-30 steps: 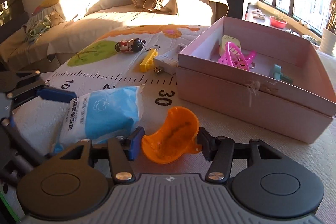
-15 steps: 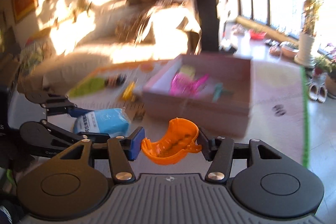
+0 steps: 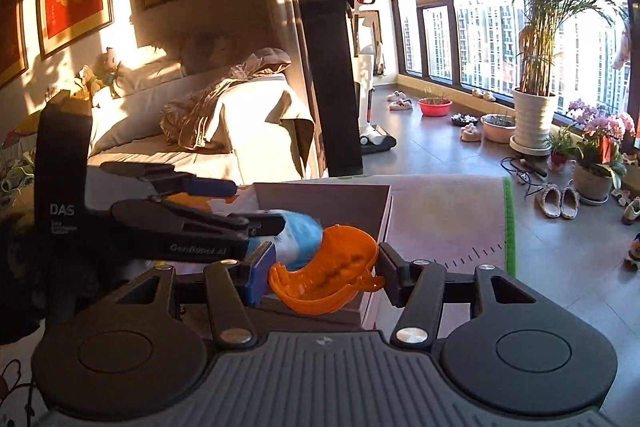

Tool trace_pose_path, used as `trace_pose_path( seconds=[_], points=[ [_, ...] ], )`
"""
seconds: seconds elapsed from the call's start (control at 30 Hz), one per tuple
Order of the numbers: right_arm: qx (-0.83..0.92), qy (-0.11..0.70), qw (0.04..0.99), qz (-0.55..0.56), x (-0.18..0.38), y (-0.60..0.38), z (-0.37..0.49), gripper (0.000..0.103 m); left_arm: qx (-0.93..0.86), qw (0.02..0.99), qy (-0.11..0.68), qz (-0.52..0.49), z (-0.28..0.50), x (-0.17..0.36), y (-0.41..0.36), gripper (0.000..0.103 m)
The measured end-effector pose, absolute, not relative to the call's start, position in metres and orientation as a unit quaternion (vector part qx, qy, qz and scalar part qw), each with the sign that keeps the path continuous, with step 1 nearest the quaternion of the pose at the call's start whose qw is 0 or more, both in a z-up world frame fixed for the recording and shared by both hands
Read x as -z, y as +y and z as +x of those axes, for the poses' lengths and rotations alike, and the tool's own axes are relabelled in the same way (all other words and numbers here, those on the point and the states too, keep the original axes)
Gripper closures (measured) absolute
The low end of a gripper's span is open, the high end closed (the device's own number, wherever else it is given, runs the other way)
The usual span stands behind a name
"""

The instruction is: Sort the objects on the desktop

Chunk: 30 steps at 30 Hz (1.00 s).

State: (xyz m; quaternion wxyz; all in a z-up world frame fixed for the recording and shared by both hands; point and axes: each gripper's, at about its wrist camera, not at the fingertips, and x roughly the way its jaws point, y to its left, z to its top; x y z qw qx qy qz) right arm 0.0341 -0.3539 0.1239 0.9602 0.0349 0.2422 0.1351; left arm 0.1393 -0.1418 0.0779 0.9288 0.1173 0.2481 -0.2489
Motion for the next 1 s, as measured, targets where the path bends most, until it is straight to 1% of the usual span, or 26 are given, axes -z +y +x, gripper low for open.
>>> trace_pose_path(
  seconds=[0.07, 0.2, 0.37, 0.43, 0.47, 0.6, 0.77, 0.83, 0.87, 0.9, 0.93, 0.97, 1.0],
  points=[
    [-0.135, 0.251, 0.958, 0.032, -0.123, -0.352, 0.052, 0.048, 0.251, 0.929, 0.249, 0.104, 0.126, -0.078, -0.126, 0.006],
    [-0.145, 0.275, 0.95, 0.026, -0.118, -0.342, 0.097, 0.048, 0.221, 0.936, 0.254, 0.105, 0.088, -0.071, -0.093, 0.003],
    [-0.121, 0.31, 0.943, 0.003, -0.104, -0.315, 0.167, 0.048, 0.187, 0.925, 0.319, 0.093, 0.065, -0.04, -0.063, 0.003],
    [-0.106, 0.332, 0.937, -0.007, -0.098, -0.306, 0.186, 0.041, 0.167, 0.923, 0.336, 0.09, 0.059, -0.029, -0.05, 0.002],
    [-0.103, 0.337, 0.936, -0.009, -0.096, -0.303, 0.191, 0.036, 0.159, 0.921, 0.344, 0.087, 0.057, -0.026, -0.042, 0.002],
    [-0.1, 0.339, 0.935, -0.037, -0.099, -0.278, 0.191, 0.036, 0.135, 0.921, 0.36, 0.063, 0.057, -0.016, -0.009, 0.001],
    [-0.152, 0.345, 0.925, -0.036, -0.118, -0.231, 0.183, 0.036, 0.099, 0.926, 0.362, 0.044, 0.058, -0.012, 0.013, 0.001],
    [-0.183, 0.356, 0.915, -0.044, -0.122, -0.201, 0.183, 0.04, 0.093, 0.926, 0.362, 0.041, 0.055, -0.011, 0.018, 0.001],
    [-0.197, 0.366, 0.908, -0.044, -0.122, -0.188, 0.186, 0.05, 0.092, 0.927, 0.362, 0.039, 0.053, -0.01, 0.02, 0.001],
    [-0.208, 0.382, 0.9, -0.044, -0.12, -0.173, 0.19, 0.063, 0.092, 0.927, 0.362, 0.037, 0.051, -0.009, 0.022, 0.001],
    [-0.215, 0.399, 0.89, -0.048, -0.115, -0.158, 0.195, 0.068, 0.091, 0.927, 0.362, 0.035, 0.049, -0.009, 0.025, 0.001],
    [-0.219, 0.415, 0.881, -0.054, -0.109, -0.143, 0.201, 0.075, 0.092, 0.927, 0.361, 0.034, 0.047, -0.008, 0.026, 0.001],
    [-0.219, 0.427, 0.875, -0.061, -0.102, -0.129, 0.207, 0.078, 0.094, 0.927, 0.361, 0.035, 0.044, -0.008, 0.028, 0.0]
  ],
)
